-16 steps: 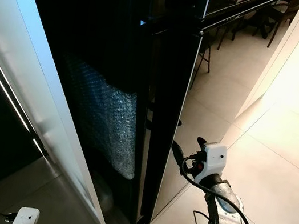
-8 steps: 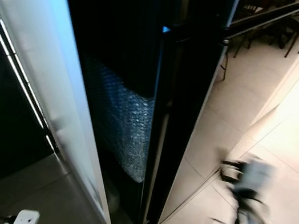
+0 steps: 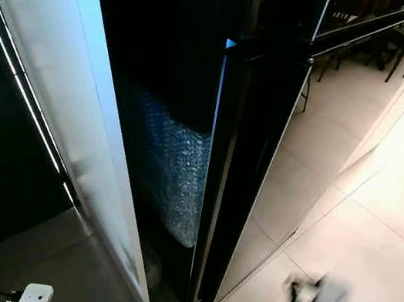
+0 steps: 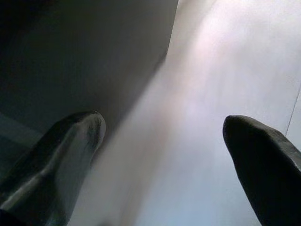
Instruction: Restocking fridge
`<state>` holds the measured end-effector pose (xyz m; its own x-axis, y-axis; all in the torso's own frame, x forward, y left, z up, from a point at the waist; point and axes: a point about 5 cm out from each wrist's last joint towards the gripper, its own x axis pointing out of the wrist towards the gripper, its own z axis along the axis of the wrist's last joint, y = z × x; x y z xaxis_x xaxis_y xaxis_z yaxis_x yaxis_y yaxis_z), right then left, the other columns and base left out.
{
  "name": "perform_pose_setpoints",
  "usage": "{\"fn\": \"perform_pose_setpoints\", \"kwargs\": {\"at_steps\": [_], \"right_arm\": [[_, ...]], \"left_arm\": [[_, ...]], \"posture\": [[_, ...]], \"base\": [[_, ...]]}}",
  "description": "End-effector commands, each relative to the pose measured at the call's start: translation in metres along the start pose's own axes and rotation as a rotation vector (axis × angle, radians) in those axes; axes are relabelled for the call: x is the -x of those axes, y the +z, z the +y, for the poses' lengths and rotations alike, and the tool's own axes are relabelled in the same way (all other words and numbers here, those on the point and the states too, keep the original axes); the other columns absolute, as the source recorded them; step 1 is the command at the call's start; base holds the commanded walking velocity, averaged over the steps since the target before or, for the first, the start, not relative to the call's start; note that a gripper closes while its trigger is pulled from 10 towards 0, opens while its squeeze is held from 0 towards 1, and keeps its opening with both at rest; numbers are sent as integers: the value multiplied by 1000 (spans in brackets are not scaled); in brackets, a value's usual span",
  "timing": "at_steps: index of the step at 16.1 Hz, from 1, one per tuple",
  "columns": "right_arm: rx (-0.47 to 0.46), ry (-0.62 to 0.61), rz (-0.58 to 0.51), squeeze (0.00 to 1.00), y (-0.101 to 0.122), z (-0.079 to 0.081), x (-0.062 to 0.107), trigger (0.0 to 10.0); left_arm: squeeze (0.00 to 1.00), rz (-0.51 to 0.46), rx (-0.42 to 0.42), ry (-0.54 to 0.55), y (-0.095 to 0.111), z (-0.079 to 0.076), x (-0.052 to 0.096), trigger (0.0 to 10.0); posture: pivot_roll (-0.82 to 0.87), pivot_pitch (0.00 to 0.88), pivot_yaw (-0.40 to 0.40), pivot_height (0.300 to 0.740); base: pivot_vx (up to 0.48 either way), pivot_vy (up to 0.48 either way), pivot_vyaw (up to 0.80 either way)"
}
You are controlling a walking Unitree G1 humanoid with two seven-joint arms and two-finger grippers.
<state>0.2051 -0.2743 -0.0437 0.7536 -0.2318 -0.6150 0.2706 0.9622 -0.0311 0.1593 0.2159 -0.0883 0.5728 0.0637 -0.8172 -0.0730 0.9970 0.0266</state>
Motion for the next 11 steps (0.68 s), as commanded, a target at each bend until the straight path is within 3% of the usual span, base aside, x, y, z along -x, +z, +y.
{"fn": "perform_pose_setpoints", "kwargs": {"at_steps": [1,2,4,6,8,11], "right_arm": [[17,-3,62,0,-11,1,2,10000],[78,23,178,0,-38,8,10,10000],[98,49,267,0,-59,19,16,10000],[94,76,288,0,-68,31,20,10000],[131,103,324,0,-78,40,24,10000],[125,105,352,0,-85,40,27,10000]], "left_arm": [[0,21,-16,2,-4,2,1,10000],[0,21,-18,2,-4,3,1,10000],[0,17,-4,9,-3,5,1,10000],[0,18,21,15,-4,7,2,10000],[0,21,7,11,-4,8,2,10000],[0,18,4,13,-3,9,2,10000]], "posture": [[-145,0,35,740],[-136,0,38,740],[-131,0,44,740],[-137,0,58,740],[-137,0,60,740],[-123,0,62,740]], "base": [[0,0,0],[0,0,0],[0,0,0],[0,0,0],[0,0,781],[0,0,800]]}}
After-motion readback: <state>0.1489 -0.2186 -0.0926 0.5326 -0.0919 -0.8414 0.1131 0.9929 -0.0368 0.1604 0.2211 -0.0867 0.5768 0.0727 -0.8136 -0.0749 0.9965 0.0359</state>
